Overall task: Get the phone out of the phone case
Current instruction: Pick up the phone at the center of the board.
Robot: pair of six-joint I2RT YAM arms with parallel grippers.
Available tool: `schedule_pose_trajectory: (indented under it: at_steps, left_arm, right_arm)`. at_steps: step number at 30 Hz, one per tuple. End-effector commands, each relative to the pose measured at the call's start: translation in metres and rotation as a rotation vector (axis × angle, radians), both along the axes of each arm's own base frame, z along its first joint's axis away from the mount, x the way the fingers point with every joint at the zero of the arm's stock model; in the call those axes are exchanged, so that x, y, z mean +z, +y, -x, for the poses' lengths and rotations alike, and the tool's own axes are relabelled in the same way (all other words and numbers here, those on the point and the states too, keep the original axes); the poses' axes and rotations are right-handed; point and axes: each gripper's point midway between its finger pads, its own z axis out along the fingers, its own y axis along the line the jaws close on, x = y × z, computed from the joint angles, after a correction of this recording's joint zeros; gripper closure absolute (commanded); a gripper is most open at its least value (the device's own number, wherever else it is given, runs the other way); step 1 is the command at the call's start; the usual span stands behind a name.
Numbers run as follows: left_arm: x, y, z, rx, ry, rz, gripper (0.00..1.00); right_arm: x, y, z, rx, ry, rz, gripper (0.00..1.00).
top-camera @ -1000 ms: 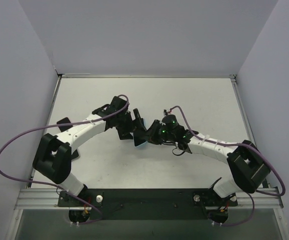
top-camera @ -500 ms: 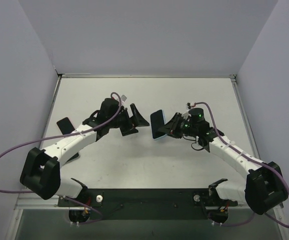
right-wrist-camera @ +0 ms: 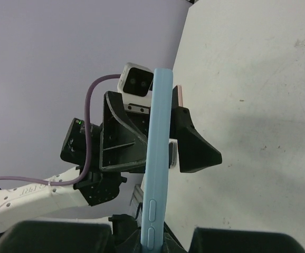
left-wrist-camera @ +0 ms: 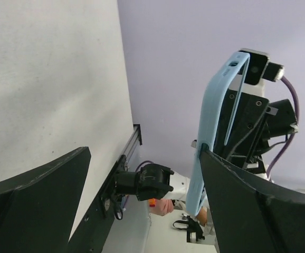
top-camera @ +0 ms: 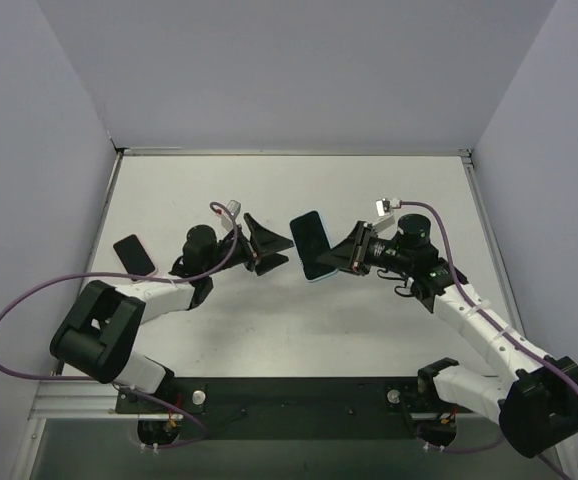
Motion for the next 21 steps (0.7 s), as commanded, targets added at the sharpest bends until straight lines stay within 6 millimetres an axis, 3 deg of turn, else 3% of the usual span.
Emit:
schedule_pose_trajectory:
  at_steps: [1,10,14,19,21]
  left_arm:
    - [0.069,-0.004,0.016,-0.064,-0.194,0.254,0.03]
    - [0.078,0.002,0.024,-0.060,-0.231,0.288,0.03]
    - [0.079,0.000,0.022,-0.068,-0.225,0.288,0.04]
    - [0.074,-0.004,0.016,-0.072,-0.207,0.291,0.14]
    - [0.080,-0.004,0.015,-0.074,-0.214,0.318,0.23]
  right_arm:
    - [0.020,0.012,0.004,0.062,-0.095,-0.041,1.00]
    - [0.023,0.016,-0.009,0.005,-0.068,-0.107,1.00]
    - [0.026,0.030,-0.001,0.059,-0.071,-0.127,1.00]
    - [0.027,0.046,0.008,0.111,-0.074,-0.145,1.00]
    - [0.024,0.050,0.011,0.121,-0.065,-0.140,1.00]
